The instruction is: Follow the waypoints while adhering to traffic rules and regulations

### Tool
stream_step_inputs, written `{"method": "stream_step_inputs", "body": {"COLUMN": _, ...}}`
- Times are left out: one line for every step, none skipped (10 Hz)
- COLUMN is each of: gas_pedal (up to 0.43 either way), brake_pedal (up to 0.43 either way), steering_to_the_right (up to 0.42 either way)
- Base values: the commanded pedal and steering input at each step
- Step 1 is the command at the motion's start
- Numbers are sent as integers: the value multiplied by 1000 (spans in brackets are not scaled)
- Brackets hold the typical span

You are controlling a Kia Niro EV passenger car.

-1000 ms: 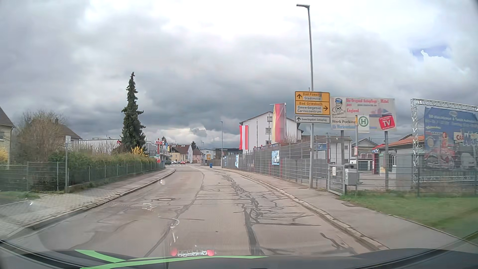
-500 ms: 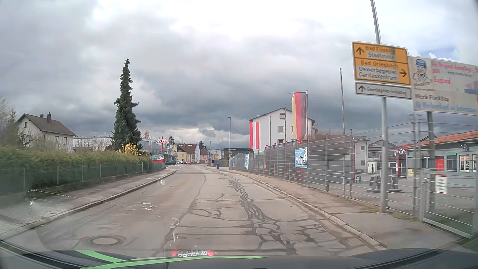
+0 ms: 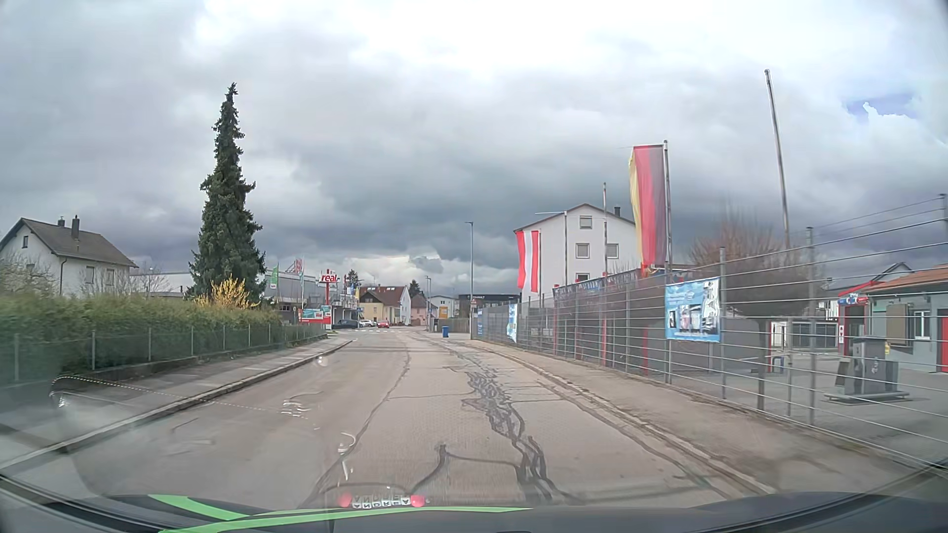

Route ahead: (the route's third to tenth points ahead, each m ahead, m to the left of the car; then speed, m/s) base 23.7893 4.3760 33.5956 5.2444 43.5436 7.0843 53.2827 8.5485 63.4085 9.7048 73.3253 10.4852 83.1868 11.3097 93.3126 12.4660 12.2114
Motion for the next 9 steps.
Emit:
{"method": "stream_step_inputs", "body": {"gas_pedal": 130, "brake_pedal": 0, "steering_to_the_right": -20}}
{"method": "stream_step_inputs", "body": {"gas_pedal": 130, "brake_pedal": 0, "steering_to_the_right": -20}}
{"method": "stream_step_inputs", "body": {"gas_pedal": 130, "brake_pedal": 0, "steering_to_the_right": -20}}
{"method": "stream_step_inputs", "body": {"gas_pedal": 130, "brake_pedal": 0, "steering_to_the_right": -20}}
{"method": "stream_step_inputs", "body": {"gas_pedal": 130, "brake_pedal": 0, "steering_to_the_right": -20}}
{"method": "stream_step_inputs", "body": {"gas_pedal": 130, "brake_pedal": 0, "steering_to_the_right": -19}}
{"method": "stream_step_inputs", "body": {"gas_pedal": 130, "brake_pedal": 0, "steering_to_the_right": -17}}
{"method": "stream_step_inputs", "body": {"gas_pedal": 130, "brake_pedal": 0, "steering_to_the_right": -15}}
{"method": "stream_step_inputs", "body": {"gas_pedal": 130, "brake_pedal": 0, "steering_to_the_right": -14}}
